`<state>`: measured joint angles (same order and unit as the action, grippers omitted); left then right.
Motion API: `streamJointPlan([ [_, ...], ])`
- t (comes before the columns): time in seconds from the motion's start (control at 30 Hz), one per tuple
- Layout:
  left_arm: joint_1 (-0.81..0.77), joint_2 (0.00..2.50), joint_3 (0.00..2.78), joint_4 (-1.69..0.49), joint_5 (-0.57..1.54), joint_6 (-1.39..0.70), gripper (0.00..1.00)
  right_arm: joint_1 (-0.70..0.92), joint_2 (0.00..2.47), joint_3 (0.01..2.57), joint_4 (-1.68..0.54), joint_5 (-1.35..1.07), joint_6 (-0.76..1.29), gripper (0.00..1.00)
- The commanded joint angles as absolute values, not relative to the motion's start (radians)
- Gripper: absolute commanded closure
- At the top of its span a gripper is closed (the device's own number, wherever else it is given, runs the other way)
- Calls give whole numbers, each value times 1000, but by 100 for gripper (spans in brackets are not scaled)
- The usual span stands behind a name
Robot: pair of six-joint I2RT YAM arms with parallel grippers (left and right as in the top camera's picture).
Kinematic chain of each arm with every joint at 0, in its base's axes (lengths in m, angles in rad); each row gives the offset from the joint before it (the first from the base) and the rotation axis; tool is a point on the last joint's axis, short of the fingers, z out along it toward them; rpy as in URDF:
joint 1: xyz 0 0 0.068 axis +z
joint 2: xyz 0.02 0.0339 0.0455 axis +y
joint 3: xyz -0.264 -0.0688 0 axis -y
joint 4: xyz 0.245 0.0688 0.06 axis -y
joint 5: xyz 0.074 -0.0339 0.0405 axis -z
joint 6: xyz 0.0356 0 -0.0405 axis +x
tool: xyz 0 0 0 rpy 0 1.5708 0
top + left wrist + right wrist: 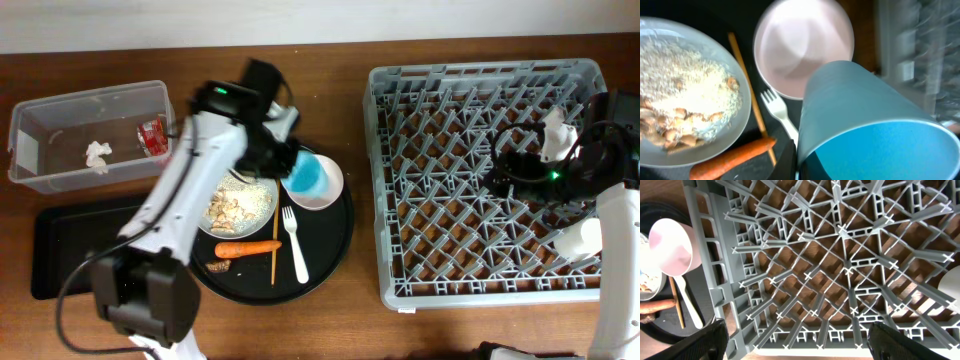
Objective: Sort waste into correct bins and load items into the dishwasher rack
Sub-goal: 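Grasp the blue cup with the left gripper and lift it, then hand the blue cup from the left gripper to the right gripper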
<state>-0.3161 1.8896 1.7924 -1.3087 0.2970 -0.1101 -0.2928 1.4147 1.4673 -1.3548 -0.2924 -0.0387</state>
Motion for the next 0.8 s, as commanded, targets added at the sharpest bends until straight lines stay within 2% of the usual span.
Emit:
streamJointPlan([
  [0.0, -208, 1840, 1834, -1226, 902, 71, 100, -287, 1425, 1475, -1341, -442, -161, 7],
  [0.1, -201, 1842, 1832, -1164, 1225, 123, 100, -281, 1474, 1473, -1358, -809, -422, 5],
  [0.2, -250, 1842, 1832, -1163, 1280, 123, 100, -207, 1528, 1460, -1407, -1057, -691, 2],
  [0.3, -299, 1842, 1832, -1172, 1280, 122, 100, -111, 1550, 1460, -1399, -1150, -807, 1],
  [0.47, -333, 1842, 1832, -1201, 1257, 122, 100, -71, 1549, 1460, -1330, -1353, -812, 1],
  [0.6, -353, 1842, 1832, -1201, 1257, 122, 100, -29, 1549, 1460, -1329, -1415, -812, 0],
  [0.7, -353, 1842, 1832, -1201, 1257, 122, 100, 26, 1549, 1460, -1320, -1415, -812, 8],
  [0.73, -353, 1842, 1832, -1201, 1257, 122, 100, 33, 1549, 1460, -1319, -1415, -812, 12],
  [0.77, -353, 1842, 1832, -1201, 1257, 122, 100, 33, 1549, 1460, -1319, -1415, -812, 21],
])
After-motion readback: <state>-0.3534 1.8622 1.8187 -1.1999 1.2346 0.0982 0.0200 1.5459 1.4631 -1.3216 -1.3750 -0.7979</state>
